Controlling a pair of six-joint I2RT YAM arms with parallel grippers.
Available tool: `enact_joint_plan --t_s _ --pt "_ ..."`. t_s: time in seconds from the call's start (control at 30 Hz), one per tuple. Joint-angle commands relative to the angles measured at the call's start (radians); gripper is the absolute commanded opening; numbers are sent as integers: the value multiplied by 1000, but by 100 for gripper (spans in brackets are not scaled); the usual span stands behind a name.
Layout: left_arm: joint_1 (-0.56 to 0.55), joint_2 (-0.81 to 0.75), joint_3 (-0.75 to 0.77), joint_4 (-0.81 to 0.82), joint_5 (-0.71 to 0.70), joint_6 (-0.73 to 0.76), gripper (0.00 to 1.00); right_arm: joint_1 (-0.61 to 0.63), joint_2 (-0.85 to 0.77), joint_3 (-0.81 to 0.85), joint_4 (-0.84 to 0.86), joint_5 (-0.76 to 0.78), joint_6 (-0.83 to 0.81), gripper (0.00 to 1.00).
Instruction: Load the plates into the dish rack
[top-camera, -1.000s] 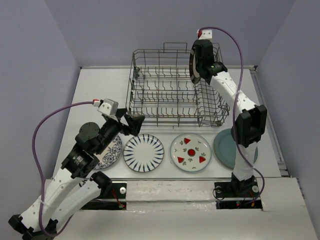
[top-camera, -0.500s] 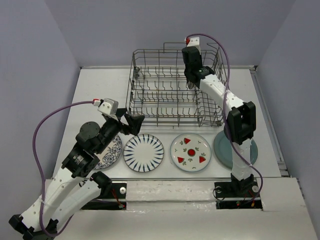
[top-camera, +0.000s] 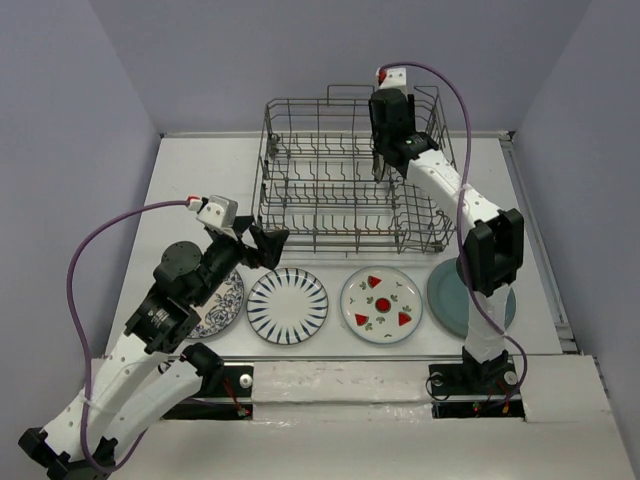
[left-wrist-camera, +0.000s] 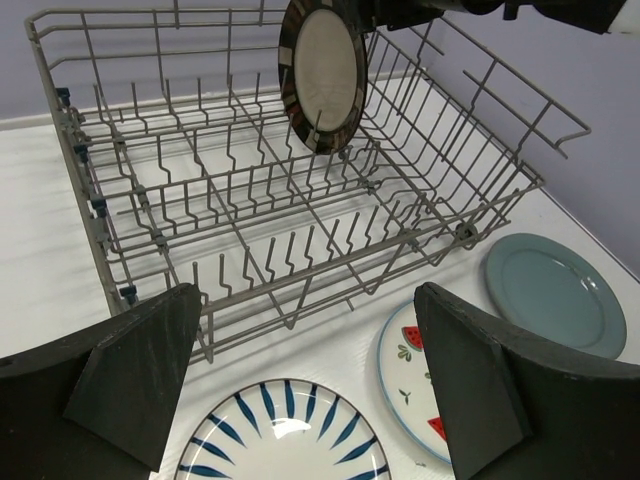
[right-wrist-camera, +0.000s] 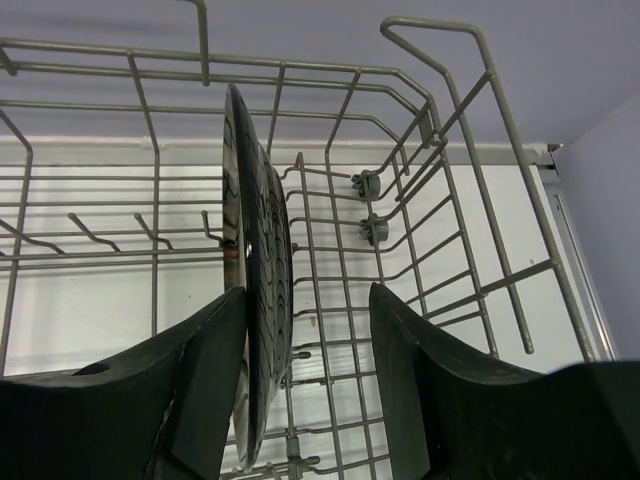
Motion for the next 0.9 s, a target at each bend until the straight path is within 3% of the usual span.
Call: enact_joint_plan --t_s 0.0,0.13,0.27,0.3,0.37,0.43,0.5,0.57,0.7,0.73,0.87 --pt "11 3 -7 39 -17 12 99 8 -127 -27 56 -50 24 58" --pt "14 6 -7 38 -21 13 99 17 -245 -99 6 -228 125 63" --pt "20 3 -7 36 -29 13 99 47 -464 -359 51 -553 303 64" --pt "22 0 -7 36 -32 15 99 63 -501 -421 79 -666 350 61" --pt "22 -1 -7 36 -44 13 99 147 -604 -543 133 -743 387 53" --pt "22 -3 -7 36 -54 13 99 216 -662 -694 176 -767 424 31" --pt "22 -4 -7 35 -64 15 99 317 -739 -777 179 -754 447 16" --pt "23 -7 -7 33 -83 16 99 389 -782 -885 180 -765 481 7" --pt "23 -12 -7 32 -106 19 99 460 -871 -1051 185 -782 582 8" --pt "23 -10 -7 30 -112 16 99 469 -883 -1088 196 -785 628 22" --pt "28 -3 -8 29 -132 15 99 521 -857 -1232 254 -755 714 37"
